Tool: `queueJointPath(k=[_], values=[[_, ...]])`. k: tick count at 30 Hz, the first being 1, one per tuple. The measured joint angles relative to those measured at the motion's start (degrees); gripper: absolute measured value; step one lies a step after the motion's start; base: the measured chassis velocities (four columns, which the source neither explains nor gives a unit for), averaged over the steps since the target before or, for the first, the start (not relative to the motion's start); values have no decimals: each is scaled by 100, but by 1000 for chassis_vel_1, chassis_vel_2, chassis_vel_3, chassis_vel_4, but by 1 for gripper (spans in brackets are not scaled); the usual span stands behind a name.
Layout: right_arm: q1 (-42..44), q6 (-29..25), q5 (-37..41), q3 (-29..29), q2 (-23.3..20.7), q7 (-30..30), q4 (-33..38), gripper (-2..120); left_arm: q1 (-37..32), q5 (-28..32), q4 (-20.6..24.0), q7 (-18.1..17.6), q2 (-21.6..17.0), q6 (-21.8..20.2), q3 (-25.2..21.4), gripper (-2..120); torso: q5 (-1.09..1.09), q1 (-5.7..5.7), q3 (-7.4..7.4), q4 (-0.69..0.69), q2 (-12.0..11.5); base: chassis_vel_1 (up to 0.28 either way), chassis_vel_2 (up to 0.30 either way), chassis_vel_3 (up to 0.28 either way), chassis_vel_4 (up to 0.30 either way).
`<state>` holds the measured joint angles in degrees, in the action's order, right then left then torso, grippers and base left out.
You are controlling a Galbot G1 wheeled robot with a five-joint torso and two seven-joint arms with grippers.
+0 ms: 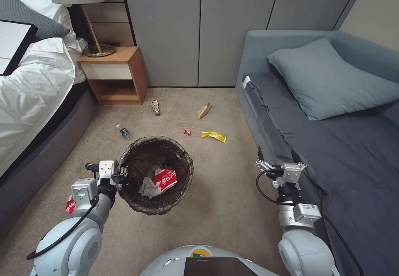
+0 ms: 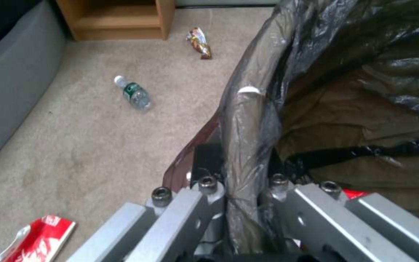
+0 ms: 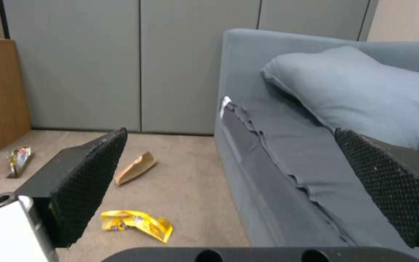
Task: Pick up the trash bin, then pick up the garbage from the floor and place it into the trash bin.
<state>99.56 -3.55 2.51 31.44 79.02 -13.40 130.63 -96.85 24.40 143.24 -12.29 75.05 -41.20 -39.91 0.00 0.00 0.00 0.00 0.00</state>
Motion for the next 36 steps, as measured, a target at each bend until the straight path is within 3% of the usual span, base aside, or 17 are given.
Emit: queueJointPath(k=[36], values=[[-17,-9,-14,-71,7,-2,1,100,-111,9,0,-11,12,22,-35,2,0,0,0,0,0,-84,83,85,-86]])
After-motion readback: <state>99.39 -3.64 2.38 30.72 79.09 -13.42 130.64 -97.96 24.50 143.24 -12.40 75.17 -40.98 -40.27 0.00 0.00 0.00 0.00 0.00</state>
